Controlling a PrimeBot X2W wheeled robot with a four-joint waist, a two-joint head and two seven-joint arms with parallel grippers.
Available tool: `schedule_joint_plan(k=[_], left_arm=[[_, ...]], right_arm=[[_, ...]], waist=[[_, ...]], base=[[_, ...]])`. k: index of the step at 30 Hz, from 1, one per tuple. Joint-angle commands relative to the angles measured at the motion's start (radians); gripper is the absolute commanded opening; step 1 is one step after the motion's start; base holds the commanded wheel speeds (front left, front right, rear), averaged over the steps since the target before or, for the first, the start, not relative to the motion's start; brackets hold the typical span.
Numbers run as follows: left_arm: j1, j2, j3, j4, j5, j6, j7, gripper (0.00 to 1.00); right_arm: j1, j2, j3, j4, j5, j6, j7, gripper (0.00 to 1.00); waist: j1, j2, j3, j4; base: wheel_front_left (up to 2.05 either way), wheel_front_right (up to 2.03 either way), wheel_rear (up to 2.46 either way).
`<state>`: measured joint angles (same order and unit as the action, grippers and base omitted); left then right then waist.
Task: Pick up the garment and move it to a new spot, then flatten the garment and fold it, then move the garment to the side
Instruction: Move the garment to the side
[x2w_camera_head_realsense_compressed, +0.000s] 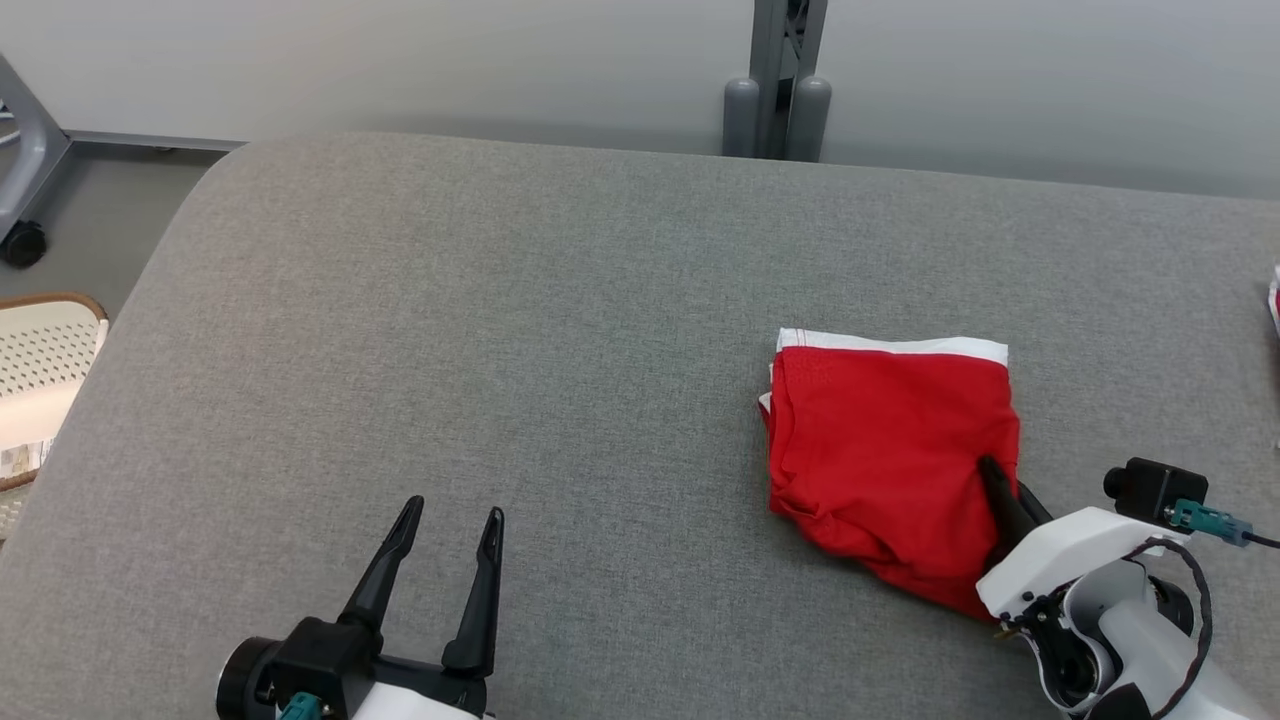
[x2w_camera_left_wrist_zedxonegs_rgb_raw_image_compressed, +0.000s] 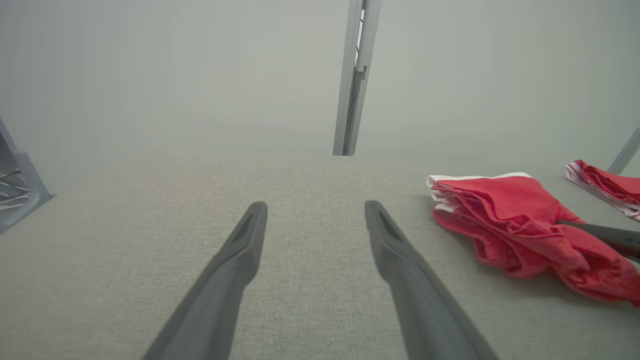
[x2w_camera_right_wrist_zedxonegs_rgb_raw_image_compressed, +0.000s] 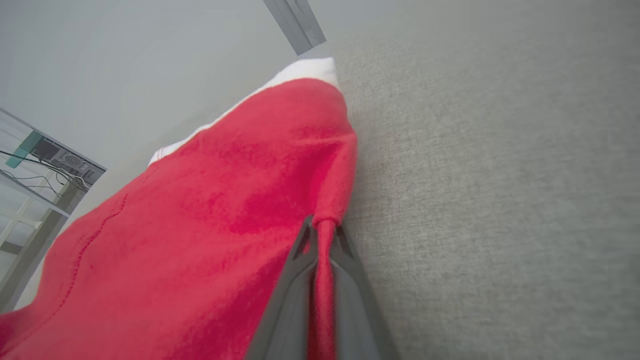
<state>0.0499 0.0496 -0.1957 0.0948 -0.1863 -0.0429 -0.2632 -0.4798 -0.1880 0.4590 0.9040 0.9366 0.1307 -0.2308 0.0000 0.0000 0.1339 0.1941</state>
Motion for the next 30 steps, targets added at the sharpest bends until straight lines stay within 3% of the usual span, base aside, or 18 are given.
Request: schedule_joint_plan(k=[1, 6, 11, 20, 30], left_arm=[[-0.002, 0.003, 0.004, -0.002, 0.001, 0.002, -0.002, 1.00], [0.006, 0.003, 0.007, -0.013, 0.010, 0.003, -0.002, 1.00], [0.009, 0.003, 0.012, -0.024, 0.019, -0.002, -0.002, 1.00], [0.001, 0.004, 0.029, -0.042, 0.040, -0.018, -0.002, 1.00], [-0.007, 0.015, 0.037, -0.059, 0.060, -0.031, -0.002, 1.00]], right_arm=[[0.000, -0.019, 0.015, 0.001, -0.014, 0.000, -0.020, 0.00], [-0.036, -0.045, 0.036, 0.015, -0.117, 0.000, -0.036, 0.00], [-0.044, -0.052, -0.030, -0.030, -0.231, 0.000, -0.036, 0.00], [0.005, 0.007, -0.170, -0.145, -0.479, 0.000, -0.036, 0.00], [0.046, 0.071, -0.220, -0.207, -0.578, 0.000, -0.036, 0.00]], waist=[[0.0000, 0.0000, -0.006, -0.013], [0.0000, 0.0000, -0.009, -0.050], [0.0000, 0.0000, -0.008, -0.095], [0.0000, 0.0000, -0.004, -0.249], [0.0000, 0.0000, 0.010, -0.418]], base=[[0.00, 0.00, 0.00], [0.00, 0.00, 0.00], [0.00, 0.00, 0.00], [0.00, 0.00, 0.00], [0.00, 0.00, 0.00]])
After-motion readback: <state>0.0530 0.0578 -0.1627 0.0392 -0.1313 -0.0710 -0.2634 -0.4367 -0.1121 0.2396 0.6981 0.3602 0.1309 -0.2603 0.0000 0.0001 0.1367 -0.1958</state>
